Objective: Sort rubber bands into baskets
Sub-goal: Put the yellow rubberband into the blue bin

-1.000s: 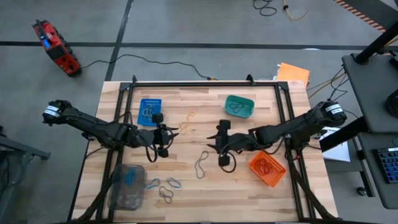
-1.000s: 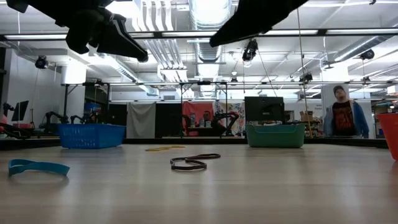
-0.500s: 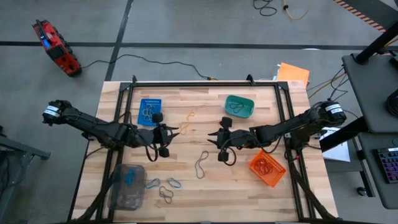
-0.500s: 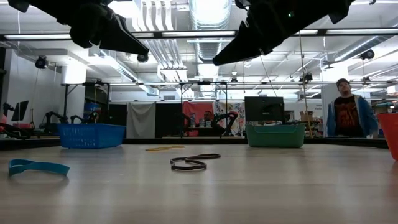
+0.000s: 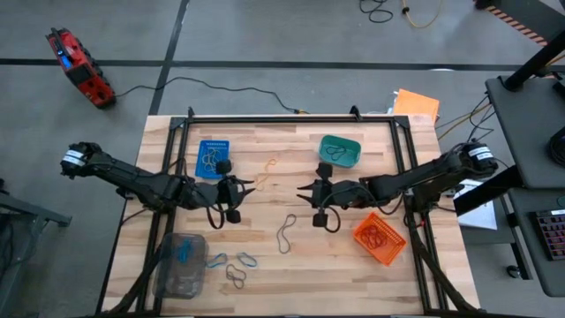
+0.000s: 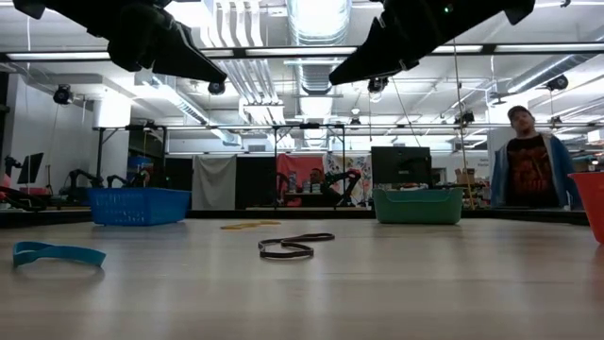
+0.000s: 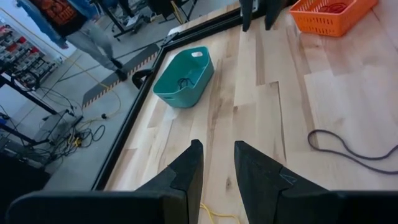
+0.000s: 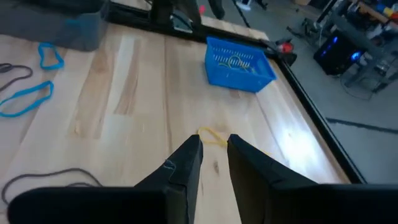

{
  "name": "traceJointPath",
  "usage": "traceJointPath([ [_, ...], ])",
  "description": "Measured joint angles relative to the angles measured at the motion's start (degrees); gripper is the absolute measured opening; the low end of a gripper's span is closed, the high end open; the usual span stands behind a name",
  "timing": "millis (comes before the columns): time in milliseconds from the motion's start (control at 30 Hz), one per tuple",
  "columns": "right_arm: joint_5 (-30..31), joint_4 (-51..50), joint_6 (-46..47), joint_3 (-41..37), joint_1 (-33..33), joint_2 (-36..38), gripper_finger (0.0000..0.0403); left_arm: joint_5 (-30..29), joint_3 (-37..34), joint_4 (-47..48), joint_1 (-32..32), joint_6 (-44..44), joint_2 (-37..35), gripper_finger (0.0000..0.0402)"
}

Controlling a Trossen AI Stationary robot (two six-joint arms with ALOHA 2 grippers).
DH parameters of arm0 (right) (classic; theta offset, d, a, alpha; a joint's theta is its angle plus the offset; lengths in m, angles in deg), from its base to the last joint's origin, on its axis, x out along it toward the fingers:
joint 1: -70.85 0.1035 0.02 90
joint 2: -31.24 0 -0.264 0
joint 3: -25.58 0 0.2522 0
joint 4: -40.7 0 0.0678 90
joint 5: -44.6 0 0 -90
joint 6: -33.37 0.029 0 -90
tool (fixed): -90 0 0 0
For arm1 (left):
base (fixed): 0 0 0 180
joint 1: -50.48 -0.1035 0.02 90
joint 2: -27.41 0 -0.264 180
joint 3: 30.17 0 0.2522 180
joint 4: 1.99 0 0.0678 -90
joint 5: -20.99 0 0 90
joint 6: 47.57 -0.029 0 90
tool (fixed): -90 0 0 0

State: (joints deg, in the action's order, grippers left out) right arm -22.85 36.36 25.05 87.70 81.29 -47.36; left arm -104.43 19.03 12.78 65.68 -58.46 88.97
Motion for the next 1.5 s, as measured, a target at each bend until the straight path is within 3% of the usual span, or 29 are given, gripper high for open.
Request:
traceJointPath([
  [267, 2.13, -6.97, 7.08, -0.07, 0.00, 2.38, 0.0054, 0.02, 0.02, -0.62, -0.08, 0.30, 3.17, 0.0076],
  [600, 3.16, -6.62, 6.85, -0.18, 0.00, 2.27, 0.0052, 0.00, 0.02, -3.66, -0.34, -0.62, 8.31, 0.0076],
  [900, 3.03, 8.37, -10.56, -0.20, -3.16, 3.60, 0.0052, -0.06, 0.13, -3.55, -0.48, -1.02, 7.39, 0.0076],
  [1067, 10.55, 12.32, -4.86, -0.19, -7.99, 4.98, 0.0052, 0.00, 0.52, -1.11, -0.46, 3.48, 7.35, 0.0076],
  [1200, 11.12, 12.40, -4.56, -0.20, -11.07, 5.37, 0.0052, -0.02, 0.52, -0.07, -0.48, 4.12, 7.34, 0.0076],
  [1300, 12.66, 11.39, 2.05, -0.09, -13.16, 5.41, 0.0052, 0.00, 0.52, 0.00, -0.55, 4.71, 7.28, 0.0076],
  [1367, 9.66, 8.27, 4.47, -0.09, -13.70, 5.48, 0.0052, 0.00, 0.52, 0.15, -0.65, 5.78, 7.28, 0.0076],
  [1500, -7.01, -0.18, 6.03, -0.09, -12.90, 5.17, 0.0052, 0.04, 0.53, 3.03, -0.70, 9.47, 7.28, 0.0076],
])
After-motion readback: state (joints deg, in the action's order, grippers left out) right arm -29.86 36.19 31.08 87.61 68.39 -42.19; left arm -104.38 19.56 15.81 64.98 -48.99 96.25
